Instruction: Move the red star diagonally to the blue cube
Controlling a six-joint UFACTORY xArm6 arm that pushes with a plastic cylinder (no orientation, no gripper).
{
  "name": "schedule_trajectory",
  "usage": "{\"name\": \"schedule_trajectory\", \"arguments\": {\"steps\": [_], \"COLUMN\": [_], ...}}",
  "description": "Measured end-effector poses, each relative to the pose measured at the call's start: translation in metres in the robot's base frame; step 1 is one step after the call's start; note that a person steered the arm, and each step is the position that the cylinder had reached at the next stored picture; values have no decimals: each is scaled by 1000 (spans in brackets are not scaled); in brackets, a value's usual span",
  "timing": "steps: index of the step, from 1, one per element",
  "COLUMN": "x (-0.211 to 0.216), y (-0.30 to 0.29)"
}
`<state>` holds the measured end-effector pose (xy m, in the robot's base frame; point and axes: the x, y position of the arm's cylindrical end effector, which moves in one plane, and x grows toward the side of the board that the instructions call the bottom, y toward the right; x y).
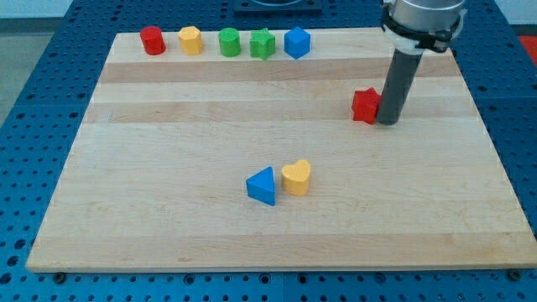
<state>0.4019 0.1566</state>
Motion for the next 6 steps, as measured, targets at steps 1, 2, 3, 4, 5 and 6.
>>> {"name": "schedule_trajectory", "arguments": {"steps": [1, 2, 3, 4, 5, 6], "x": [-4, 3, 3, -5, -18, -42], "y": [-21, -30, -50, -60, -63, -63]}}
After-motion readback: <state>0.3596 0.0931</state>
